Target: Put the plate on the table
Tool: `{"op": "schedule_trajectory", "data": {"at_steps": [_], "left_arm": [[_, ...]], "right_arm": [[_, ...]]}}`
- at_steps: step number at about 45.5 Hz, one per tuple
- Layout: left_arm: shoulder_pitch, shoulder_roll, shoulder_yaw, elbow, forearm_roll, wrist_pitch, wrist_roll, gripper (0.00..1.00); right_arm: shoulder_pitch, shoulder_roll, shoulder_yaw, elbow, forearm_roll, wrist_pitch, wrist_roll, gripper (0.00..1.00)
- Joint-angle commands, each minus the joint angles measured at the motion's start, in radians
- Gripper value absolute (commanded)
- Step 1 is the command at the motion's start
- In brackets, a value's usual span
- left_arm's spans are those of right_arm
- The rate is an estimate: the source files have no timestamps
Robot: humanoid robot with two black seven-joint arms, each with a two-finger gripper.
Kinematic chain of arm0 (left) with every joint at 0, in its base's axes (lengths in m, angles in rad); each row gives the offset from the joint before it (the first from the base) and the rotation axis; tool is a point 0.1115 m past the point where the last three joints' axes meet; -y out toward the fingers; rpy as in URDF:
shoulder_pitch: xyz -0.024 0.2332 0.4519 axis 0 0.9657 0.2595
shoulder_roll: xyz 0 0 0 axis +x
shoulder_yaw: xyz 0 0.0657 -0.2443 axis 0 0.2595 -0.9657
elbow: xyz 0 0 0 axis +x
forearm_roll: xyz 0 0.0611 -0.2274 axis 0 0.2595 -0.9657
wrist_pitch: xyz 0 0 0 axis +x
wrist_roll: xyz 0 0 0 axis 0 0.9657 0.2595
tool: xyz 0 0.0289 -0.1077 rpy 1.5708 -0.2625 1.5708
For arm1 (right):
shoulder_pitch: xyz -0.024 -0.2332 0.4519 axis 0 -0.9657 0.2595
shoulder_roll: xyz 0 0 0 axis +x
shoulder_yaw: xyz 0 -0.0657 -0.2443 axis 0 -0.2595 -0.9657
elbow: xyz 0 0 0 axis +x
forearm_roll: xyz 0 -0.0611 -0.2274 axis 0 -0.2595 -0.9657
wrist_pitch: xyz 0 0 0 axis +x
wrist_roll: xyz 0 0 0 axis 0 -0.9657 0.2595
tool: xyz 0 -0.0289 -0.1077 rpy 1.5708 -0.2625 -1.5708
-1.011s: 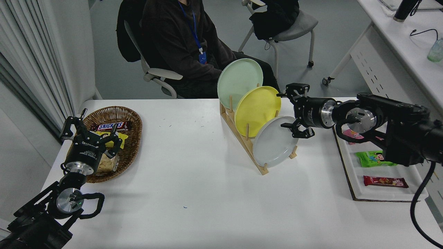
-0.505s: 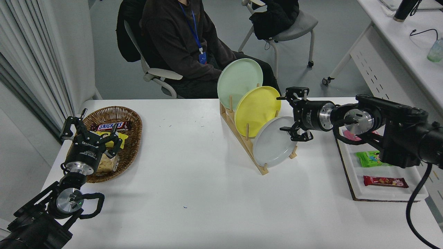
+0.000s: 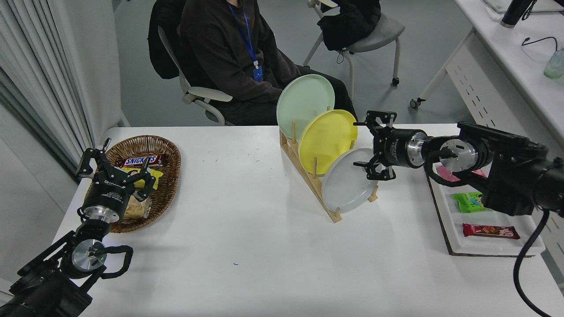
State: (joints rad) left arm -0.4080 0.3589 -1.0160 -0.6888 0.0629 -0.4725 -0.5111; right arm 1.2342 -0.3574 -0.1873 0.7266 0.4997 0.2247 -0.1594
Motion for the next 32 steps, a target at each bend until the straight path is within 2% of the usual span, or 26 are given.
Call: {"op": "schedule_trajectory", "data": {"at_steps": [1,10,19,32], "left_arm": [[0.000,0.000,0.001,0.000,0.000,0.000,0.000,0.98],[0.000,0.000,0.001,0.000,0.000,0.000,-0.001,0.98],[0.000,0.000,0.001,0.000,0.000,0.000,0.000,0.98],[0.000,0.000,0.001,0.000,0.000,0.000,0.000,0.98]], "right_arm": [[-0.005,-0.002,0.014,0.002,0.007,-0.004,-0.002,0.90],[-0.002,-0.002,0.009,0.002,0.005,-0.018,-0.017,0.88],[0.004,-0.002,0.003,-0.001,0.003,-0.042,-0.109,0.88],[0.007,-0.002,0.009,-0.004,0.000,-0.053,-0.135,0.87]]}}
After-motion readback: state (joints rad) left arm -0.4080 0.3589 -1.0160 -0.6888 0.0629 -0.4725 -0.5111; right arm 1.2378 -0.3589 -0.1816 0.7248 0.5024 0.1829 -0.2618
